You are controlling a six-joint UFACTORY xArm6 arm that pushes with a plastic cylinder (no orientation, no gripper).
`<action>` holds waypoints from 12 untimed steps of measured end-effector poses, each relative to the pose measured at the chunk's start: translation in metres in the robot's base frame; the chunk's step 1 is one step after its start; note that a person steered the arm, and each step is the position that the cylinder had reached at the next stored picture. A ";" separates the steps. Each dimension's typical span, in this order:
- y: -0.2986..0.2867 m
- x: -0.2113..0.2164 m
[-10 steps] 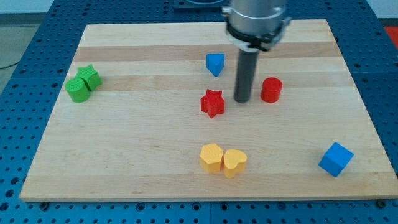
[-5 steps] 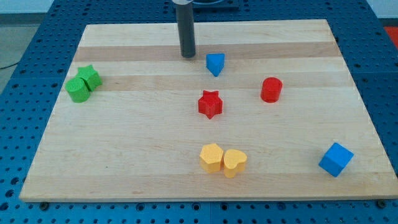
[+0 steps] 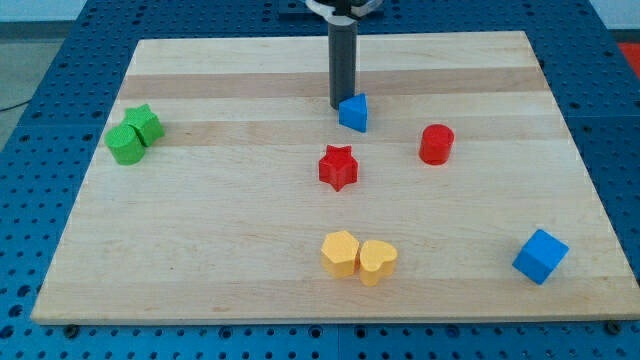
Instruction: Move the blue triangle closer to blue cube
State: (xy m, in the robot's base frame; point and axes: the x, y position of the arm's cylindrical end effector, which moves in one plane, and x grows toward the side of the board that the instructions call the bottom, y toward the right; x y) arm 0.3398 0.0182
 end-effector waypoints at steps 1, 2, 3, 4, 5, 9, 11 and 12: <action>0.012 0.009; 0.014 0.027; 0.019 0.044; 0.032 0.056; 0.051 0.059; 0.079 0.138; 0.056 0.157; 0.043 0.159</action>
State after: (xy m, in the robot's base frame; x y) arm 0.4991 0.0612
